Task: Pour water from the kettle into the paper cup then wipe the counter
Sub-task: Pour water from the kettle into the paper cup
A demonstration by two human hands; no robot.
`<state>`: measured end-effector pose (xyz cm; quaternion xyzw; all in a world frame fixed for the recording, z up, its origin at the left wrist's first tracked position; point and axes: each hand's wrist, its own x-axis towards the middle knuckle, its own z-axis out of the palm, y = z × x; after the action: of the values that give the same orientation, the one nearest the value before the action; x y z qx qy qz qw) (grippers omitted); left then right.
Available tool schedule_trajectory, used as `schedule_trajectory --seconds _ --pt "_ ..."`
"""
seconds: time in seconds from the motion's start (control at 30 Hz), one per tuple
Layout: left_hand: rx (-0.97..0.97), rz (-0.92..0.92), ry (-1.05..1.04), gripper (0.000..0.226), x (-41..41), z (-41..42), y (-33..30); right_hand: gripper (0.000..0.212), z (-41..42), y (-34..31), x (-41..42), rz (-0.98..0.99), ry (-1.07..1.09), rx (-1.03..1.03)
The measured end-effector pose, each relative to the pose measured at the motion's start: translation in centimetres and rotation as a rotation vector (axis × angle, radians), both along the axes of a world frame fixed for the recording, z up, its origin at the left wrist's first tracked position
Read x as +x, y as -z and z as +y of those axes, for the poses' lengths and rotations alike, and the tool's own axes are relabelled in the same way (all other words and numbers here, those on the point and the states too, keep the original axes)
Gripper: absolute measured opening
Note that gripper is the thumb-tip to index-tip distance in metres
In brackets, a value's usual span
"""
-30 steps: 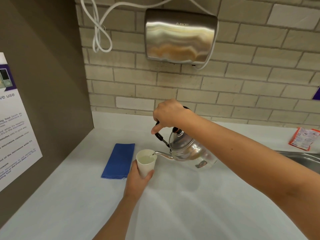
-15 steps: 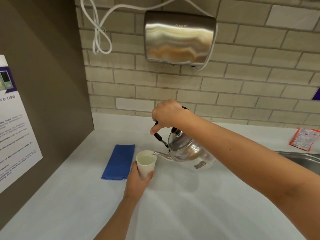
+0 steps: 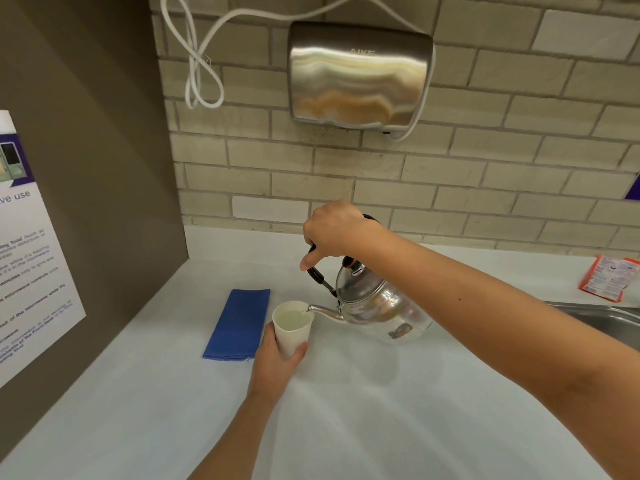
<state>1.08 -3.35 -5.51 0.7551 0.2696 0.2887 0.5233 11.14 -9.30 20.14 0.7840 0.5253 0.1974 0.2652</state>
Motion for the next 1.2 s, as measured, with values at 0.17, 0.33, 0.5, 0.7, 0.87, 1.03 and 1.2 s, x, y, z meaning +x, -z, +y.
schedule_trajectory --seconds 0.17,0.33,0.5,0.7,0.87,1.03,1.2 --pt "0.001 -0.007 0.003 0.068 0.04 0.09 0.12 0.063 0.21 0.05 0.0 0.011 0.002 -0.002" --pt "-0.002 0.0 0.002 0.071 0.07 0.13 0.22 0.063 0.33 0.11 -0.06 -0.001 -0.002 -0.001" --pt "-0.002 -0.007 0.004 0.07 0.08 0.08 0.18 0.063 0.47 0.16 -0.18 0.011 -0.001 -0.011" --pt "-0.01 -0.025 0.009 0.066 0.02 0.18 0.36 0.062 0.58 0.09 -0.33 0.027 0.006 -0.01" --pt "-0.01 -0.022 0.012 0.069 0.02 0.26 0.43 0.062 0.66 0.07 -0.32 0.024 -0.008 0.003" --pt "-0.01 -0.018 0.017 0.072 0.04 0.22 0.41 0.062 0.78 0.12 -0.29 0.013 -0.013 0.002" --pt "-0.007 -0.014 0.016 0.072 0.09 0.24 0.44 0.062 0.87 0.12 -0.37 0.021 -0.012 0.007"
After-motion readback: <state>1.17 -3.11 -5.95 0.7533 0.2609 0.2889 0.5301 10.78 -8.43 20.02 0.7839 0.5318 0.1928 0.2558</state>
